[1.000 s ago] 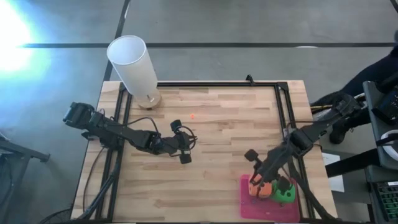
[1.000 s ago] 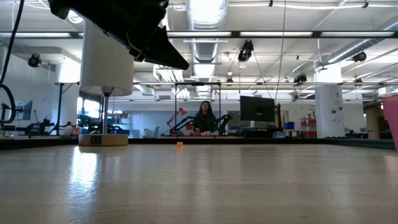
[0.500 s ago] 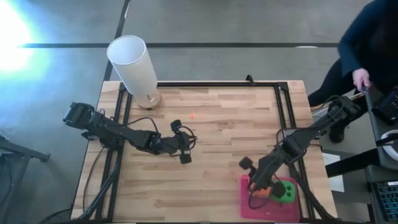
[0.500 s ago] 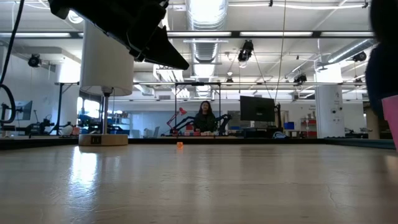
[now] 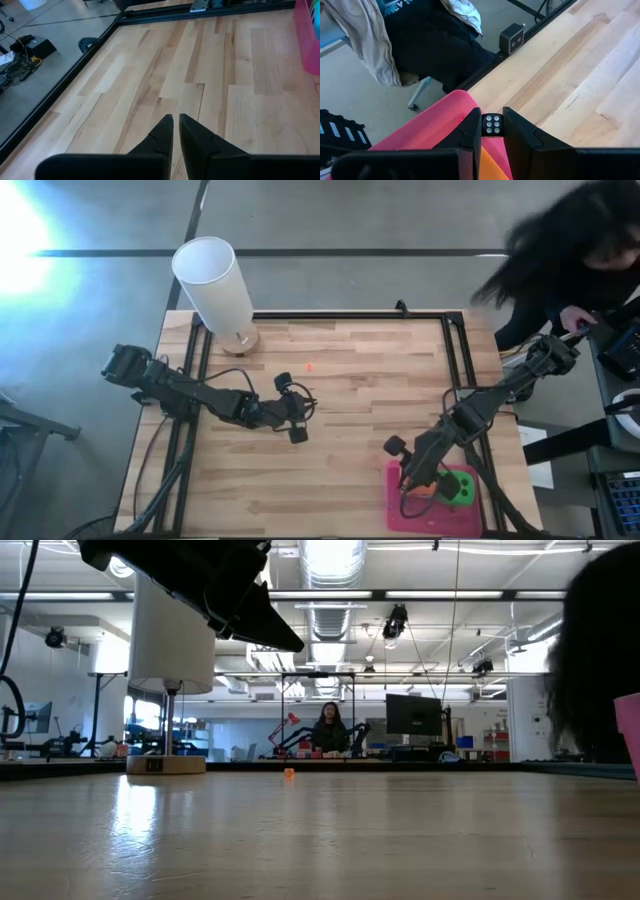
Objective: Pick & Place Dice
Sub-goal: Put the small black die into the bin
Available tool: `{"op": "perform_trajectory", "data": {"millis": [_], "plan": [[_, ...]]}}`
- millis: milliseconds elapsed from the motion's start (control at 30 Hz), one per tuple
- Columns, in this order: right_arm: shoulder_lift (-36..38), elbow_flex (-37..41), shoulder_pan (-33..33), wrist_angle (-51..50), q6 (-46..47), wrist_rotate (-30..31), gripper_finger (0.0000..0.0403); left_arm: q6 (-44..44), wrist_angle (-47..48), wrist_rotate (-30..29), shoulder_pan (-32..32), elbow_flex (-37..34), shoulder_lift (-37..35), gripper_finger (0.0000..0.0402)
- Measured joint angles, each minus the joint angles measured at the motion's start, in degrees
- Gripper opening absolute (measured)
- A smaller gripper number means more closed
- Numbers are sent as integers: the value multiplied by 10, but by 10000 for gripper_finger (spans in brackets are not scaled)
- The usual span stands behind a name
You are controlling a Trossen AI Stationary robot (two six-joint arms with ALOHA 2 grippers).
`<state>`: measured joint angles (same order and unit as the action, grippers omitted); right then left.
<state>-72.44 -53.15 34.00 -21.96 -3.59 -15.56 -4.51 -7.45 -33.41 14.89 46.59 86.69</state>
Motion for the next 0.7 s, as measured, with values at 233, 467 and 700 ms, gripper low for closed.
{"op": "perform_trajectory", "data": {"millis": [233,467,700], "plan": [[0,0,0,-3,1,-42,58,0,0,0,0,0,0,36],[0,0,0,-5,-1,-40,86,0,0,0,0,0,0,36],[0,0,-1,-5,4,-40,103,0,0,0,0,0,0,36]]}}
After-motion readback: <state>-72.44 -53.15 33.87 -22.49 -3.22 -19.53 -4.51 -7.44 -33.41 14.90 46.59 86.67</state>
